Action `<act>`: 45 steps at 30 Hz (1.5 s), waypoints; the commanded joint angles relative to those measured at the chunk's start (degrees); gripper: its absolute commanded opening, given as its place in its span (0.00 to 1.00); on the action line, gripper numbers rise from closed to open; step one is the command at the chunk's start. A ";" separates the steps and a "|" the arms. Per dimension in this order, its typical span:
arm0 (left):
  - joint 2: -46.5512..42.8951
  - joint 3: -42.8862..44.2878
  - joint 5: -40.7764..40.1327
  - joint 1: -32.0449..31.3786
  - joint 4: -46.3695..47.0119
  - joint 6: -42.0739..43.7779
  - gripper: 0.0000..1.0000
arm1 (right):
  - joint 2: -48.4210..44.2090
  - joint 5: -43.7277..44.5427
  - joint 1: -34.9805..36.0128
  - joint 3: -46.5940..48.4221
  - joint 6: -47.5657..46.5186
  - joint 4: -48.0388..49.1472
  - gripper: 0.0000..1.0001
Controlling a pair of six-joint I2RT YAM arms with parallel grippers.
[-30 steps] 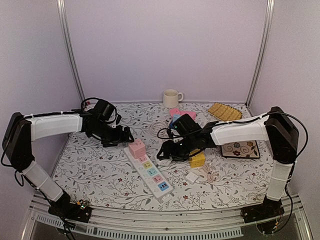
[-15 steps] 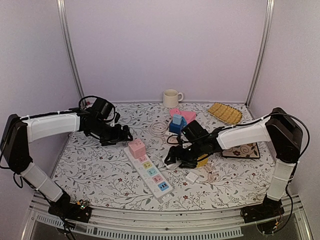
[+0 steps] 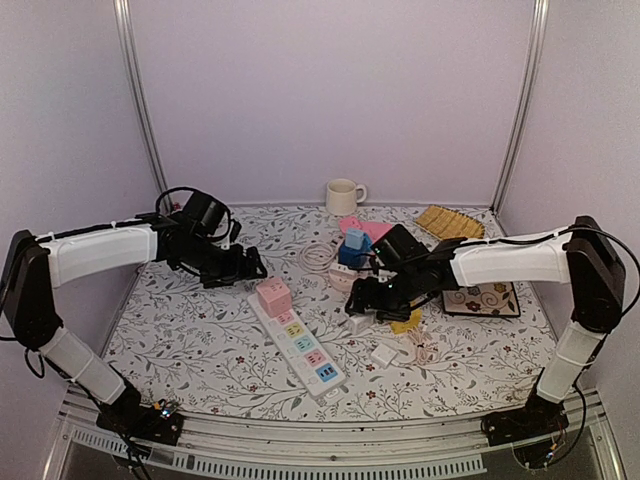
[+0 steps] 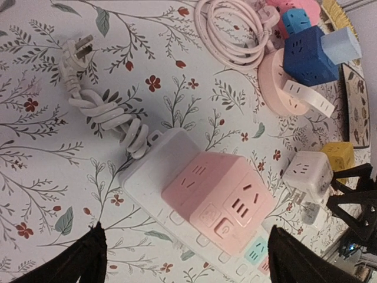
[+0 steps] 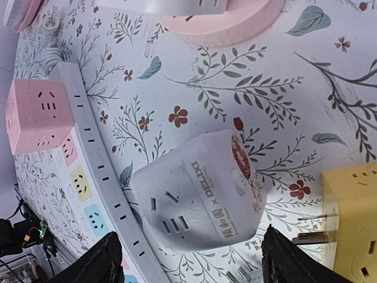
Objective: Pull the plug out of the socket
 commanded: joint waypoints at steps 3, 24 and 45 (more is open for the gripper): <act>1.13 2.51 -0.66 -2.45 -0.50 0.04 0.95 | 0.59 7.72 1.09 4.96 -2.12 -8.53 0.81; -9.53 -9.70 -5.12 6.26 -0.20 -6.26 0.96 | 31.44 21.74 14.55 55.86 -22.45 -19.14 0.87; -5.27 -14.42 0.93 7.09 5.80 -6.27 0.95 | 41.77 26.16 15.23 65.17 -26.92 -17.16 0.58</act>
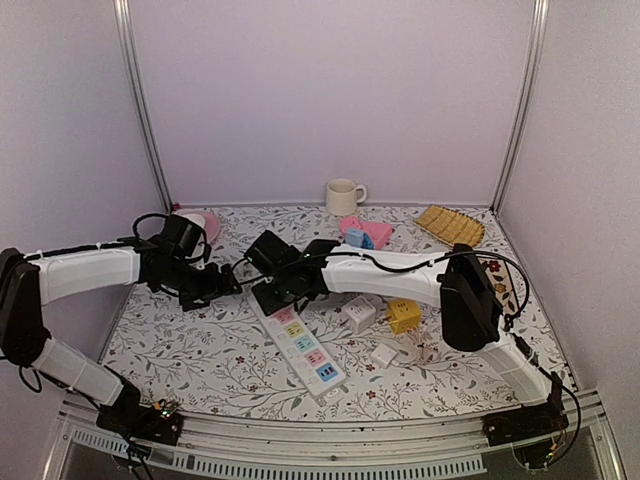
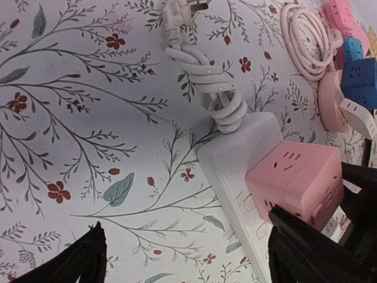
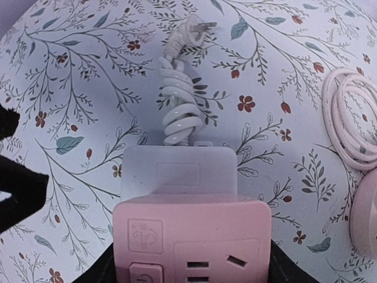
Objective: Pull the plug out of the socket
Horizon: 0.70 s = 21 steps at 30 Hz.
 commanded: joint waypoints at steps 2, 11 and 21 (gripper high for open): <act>3.28 -2.67 2.98 0.74 4.21 -0.46 0.95 | -0.43 1.79 0.39 2.15 -0.40 -0.08 0.49; 9.85 -2.72 5.77 0.70 9.79 -1.12 0.95 | -4.54 2.96 2.41 -2.63 2.38 -0.66 0.37; 15.33 -0.12 5.35 0.31 10.78 -2.03 0.95 | -5.99 2.72 3.06 -3.87 4.15 0.40 0.36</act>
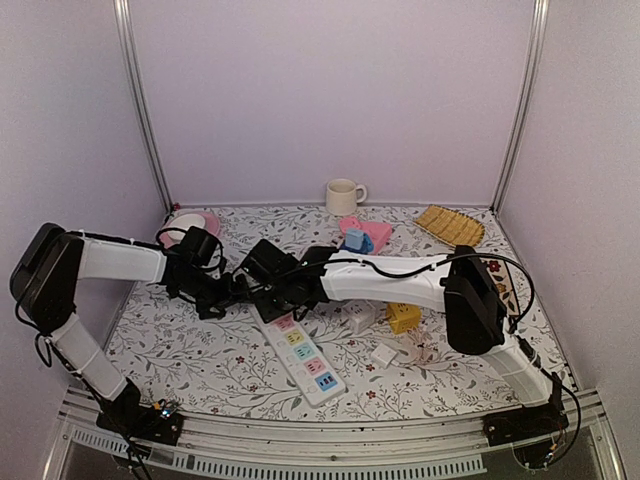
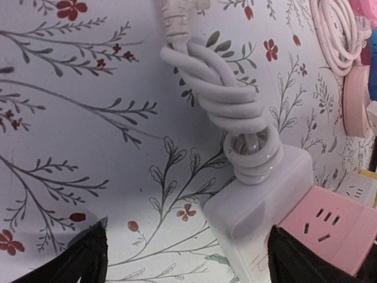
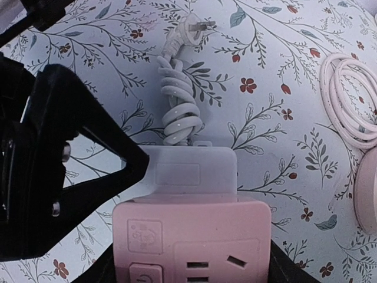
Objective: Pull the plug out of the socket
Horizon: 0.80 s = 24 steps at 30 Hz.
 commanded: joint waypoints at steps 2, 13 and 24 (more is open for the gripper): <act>2.61 1.09 -0.17 0.01 0.08 -0.47 0.95 | -4.07 0.47 0.64 -0.45 0.82 0.70 0.36; 4.93 1.91 -12.18 -4.31 -5.73 2.01 0.95 | -7.08 -0.90 -0.09 -0.43 1.86 2.73 0.36; 6.53 -0.42 -16.55 -5.61 -7.00 1.68 0.95 | -8.84 0.38 -0.31 -1.04 2.35 5.52 0.36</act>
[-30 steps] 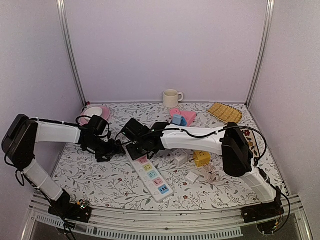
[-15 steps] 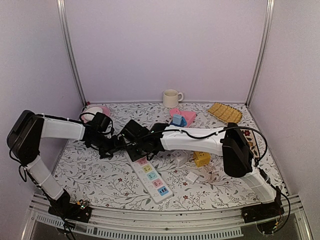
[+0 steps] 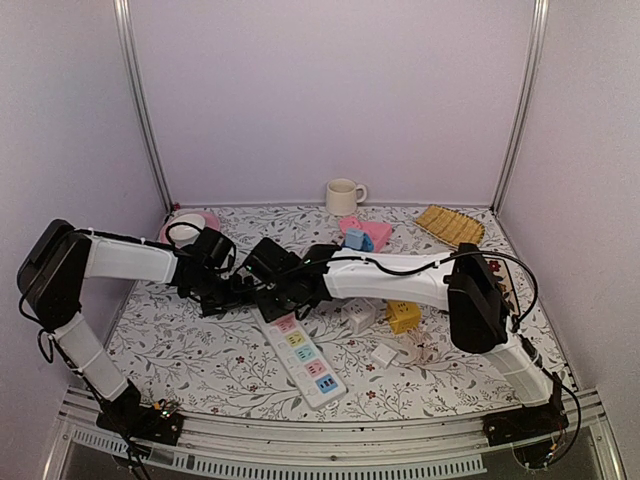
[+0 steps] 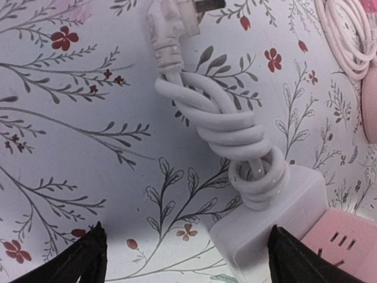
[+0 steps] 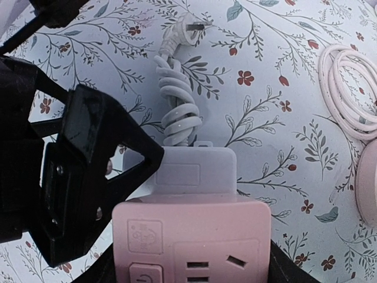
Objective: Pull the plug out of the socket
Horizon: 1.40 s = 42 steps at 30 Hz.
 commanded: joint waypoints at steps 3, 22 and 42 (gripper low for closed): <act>4.06 -3.07 -6.32 -0.49 -6.80 0.75 0.95 | -8.27 2.00 0.18 -0.96 -0.56 7.64 0.36; 4.83 -1.91 -6.51 -0.51 -8.13 1.76 0.95 | -14.93 1.65 0.40 -11.05 -3.81 13.98 0.36; -0.91 8.69 -5.17 -0.45 -12.94 6.77 0.96 | -40.80 -6.62 -14.43 -43.50 12.85 20.18 0.36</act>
